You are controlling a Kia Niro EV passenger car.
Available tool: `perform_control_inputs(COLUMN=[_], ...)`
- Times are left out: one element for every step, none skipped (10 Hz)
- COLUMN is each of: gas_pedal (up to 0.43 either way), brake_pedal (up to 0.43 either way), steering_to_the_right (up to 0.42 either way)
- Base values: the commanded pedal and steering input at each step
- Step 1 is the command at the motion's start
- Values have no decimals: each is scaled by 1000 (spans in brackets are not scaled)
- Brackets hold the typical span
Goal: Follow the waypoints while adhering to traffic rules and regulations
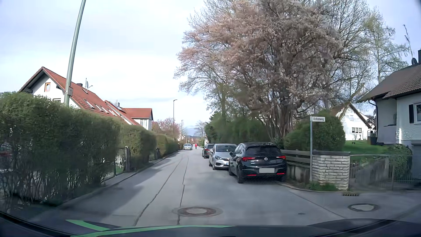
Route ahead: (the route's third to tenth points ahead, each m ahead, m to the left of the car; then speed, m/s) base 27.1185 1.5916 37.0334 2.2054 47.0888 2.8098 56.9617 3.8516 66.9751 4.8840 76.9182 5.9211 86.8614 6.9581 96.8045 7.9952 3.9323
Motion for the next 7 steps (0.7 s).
perform_control_inputs(gas_pedal=[220,220,220,220,220,220,220], brake_pedal=[0,0,0,0,0,0,0], steering_to_the_right=[-93,-99,-105,-107,-106,-106,-103])
